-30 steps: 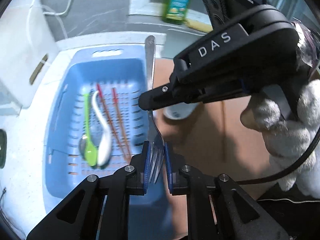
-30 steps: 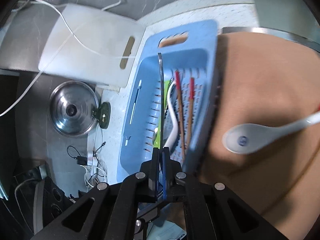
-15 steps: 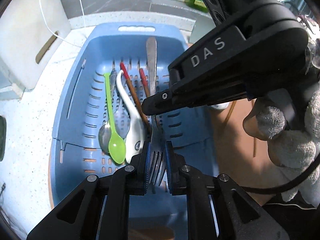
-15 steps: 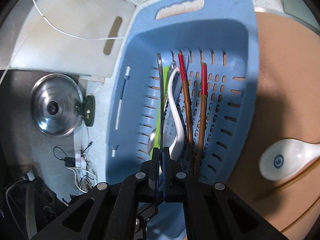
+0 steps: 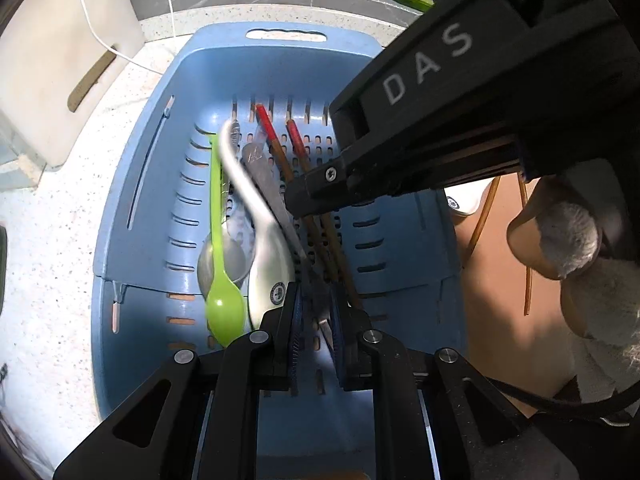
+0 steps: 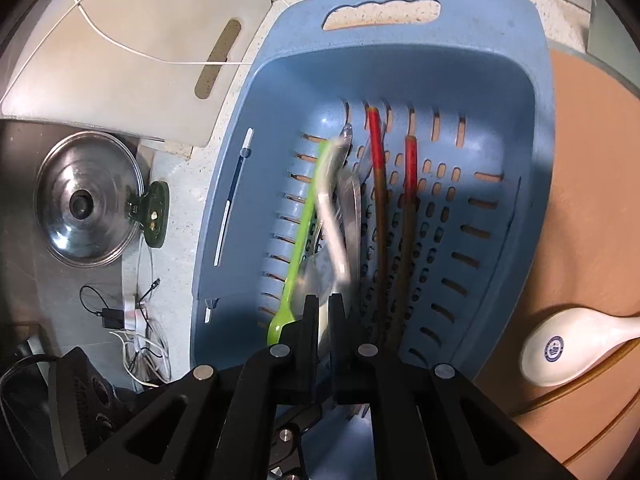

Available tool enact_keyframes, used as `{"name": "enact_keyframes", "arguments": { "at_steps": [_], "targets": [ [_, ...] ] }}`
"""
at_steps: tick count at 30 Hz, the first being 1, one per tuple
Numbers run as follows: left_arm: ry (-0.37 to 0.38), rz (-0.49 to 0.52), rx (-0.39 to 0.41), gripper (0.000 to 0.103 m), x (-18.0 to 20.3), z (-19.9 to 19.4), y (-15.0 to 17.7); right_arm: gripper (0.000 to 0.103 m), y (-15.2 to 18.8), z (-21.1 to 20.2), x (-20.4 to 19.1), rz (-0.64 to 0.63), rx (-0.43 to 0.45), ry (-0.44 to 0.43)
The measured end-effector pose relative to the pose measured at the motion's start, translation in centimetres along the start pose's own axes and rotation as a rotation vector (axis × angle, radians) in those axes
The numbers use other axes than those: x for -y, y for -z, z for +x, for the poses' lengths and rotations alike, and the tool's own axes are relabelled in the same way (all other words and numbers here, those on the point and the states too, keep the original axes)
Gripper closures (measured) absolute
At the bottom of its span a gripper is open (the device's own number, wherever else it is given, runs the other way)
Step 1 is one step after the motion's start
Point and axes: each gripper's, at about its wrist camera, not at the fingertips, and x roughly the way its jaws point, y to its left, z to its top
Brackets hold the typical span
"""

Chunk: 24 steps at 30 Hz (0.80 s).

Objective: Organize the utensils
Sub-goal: 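Lower the fork into the basket and open both tools, then move both tools back over the two red-tipped chopsticks on the board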

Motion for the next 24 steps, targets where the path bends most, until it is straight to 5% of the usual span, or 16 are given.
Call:
{"name": "enact_keyframes", "arguments": {
  "at_steps": [13, 24],
  "targets": [
    [-0.020, -0.007, 0.032, 0.090, 0.0, -1.3, -0.1, 0.096, 0.7, -4.2, 0.9, -0.045, 0.071, -0.027],
    [0.001, 0.045, 0.117, 0.090, 3.1, -5.9, -0.7, 0.069, 6.2, -14.3, 8.6, -0.049, 0.280, 0.023]
  ]
}}
